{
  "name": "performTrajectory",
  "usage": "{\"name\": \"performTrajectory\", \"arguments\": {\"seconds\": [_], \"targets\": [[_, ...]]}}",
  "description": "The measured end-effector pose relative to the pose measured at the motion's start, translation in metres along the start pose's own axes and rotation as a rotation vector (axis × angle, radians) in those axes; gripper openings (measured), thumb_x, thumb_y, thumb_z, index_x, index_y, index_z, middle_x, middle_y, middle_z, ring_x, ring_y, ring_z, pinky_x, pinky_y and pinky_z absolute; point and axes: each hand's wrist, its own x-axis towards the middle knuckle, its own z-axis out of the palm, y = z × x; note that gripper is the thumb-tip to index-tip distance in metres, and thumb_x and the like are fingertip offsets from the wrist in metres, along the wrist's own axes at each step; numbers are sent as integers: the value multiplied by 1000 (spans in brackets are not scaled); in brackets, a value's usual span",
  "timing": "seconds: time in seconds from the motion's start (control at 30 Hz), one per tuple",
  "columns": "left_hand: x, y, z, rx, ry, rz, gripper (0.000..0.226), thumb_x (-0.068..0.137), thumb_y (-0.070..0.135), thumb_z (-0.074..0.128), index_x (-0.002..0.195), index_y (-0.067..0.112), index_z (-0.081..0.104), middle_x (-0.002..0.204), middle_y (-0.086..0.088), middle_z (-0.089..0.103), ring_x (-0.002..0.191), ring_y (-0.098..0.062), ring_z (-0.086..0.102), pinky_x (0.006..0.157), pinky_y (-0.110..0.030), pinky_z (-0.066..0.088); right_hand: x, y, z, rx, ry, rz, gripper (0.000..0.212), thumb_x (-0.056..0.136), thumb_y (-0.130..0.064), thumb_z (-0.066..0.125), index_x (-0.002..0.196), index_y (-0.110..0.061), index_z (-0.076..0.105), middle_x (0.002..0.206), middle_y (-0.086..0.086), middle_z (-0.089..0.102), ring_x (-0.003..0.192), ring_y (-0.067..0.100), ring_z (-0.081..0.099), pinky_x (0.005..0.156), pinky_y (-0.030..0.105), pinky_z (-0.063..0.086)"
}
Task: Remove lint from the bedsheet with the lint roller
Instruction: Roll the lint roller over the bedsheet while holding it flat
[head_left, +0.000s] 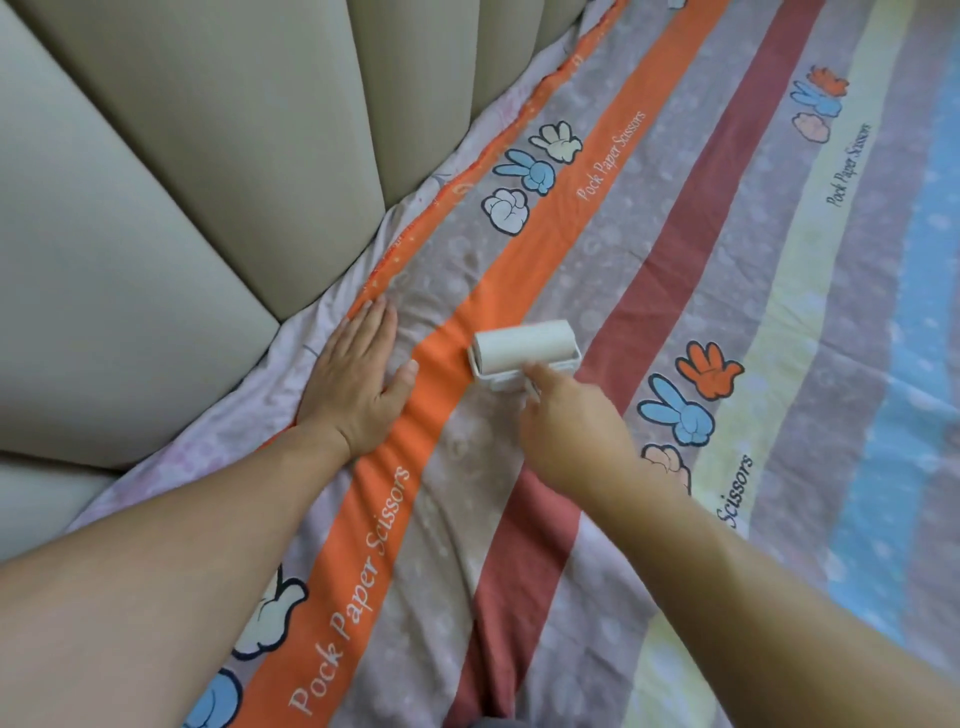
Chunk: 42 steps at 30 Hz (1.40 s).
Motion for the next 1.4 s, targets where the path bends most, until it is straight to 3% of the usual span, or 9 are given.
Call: {"name": "performTrajectory", "arguments": {"seconds": [0.17, 0.4, 0.6, 0.7, 0.77, 0.83, 0.9, 1.2, 1.4], "targets": [[0, 4, -8, -2, -51, -34, 93, 86, 60, 9, 159, 4, 20, 169, -10, 13, 156, -19, 9, 126, -32, 1, -65, 19, 3, -88, -37, -4, 42, 93, -17, 40, 134, -26, 44, 94, 8, 62, 83, 28, 59, 63, 33, 43], [-19, 20, -25, 123, -76, -79, 90, 87, 58, 9, 161, 7, 16, 169, -11, 11, 157, -21, 5, 127, -35, -1, -115, 42, -42, -141, -285, 30, 43, 97, -23, 38, 138, -36, 44, 124, 3, 58, 102, 22, 59, 83, 31, 50], [-59, 11, -19, 178, 36, -46, 80, 95, 53, 20, 157, 2, 28, 166, -15, 21, 155, -24, 15, 124, -32, -4, -47, 1, -78, 45, -108, 2, 42, 97, -21, 40, 137, -32, 47, 104, 4, 62, 58, 13, 53, 45, 22, 38], [-58, 8, -11, 214, 23, -43, 77, 95, 46, 26, 156, 1, 30, 164, -17, 26, 154, -27, 22, 126, -44, 9, 25, -45, -68, 298, 2, 50, 48, 93, -13, 38, 140, -22, 43, 106, 12, 60, 71, 28, 63, 48, 28, 50], [-55, 4, -6, 202, 15, -33, 77, 92, 44, 29, 156, -1, 30, 163, -18, 27, 153, -29, 24, 125, -48, 15, 69, -71, -58, 337, 46, 46, 45, 94, -12, 38, 139, -14, 42, 105, 12, 56, 90, 34, 64, 69, 41, 58], [-53, 1, -4, 187, 26, -29, 78, 90, 42, 32, 155, -2, 31, 162, -20, 29, 151, -31, 27, 125, -45, 8, 94, -86, -45, 263, 56, 29, 42, 94, -12, 40, 136, -10, 43, 113, 15, 57, 101, 35, 61, 81, 45, 55], [-50, -1, -3, 167, 35, -29, 78, 88, 40, 34, 153, -3, 34, 160, -22, 32, 150, -33, 30, 125, -40, 1, 97, -89, -31, 187, 25, 15, 37, 93, -15, 44, 130, -9, 47, 119, 15, 60, 105, 34, 59, 79, 40, 52], [-47, -1, 0, 157, -42, -66, 88, 83, 46, 16, 159, 1, 17, 167, -17, 14, 156, -27, 10, 127, -43, -1, -20, -22, 14, 33, -69, -81, 33, 92, -19, 42, 125, -20, 45, 98, 13, 63, 92, 36, 60, 69, 35, 41], [-46, 7, -13, 205, -169, -137, 98, 76, 55, 2, 161, 8, 0, 170, -9, -7, 156, -19, -9, 125, -39, -10, -97, 10, 11, -64, -151, -83, 38, 88, -11, 40, 125, -20, 42, 76, 2, 47, 73, 28, 52, 59, 31, 36]]}}
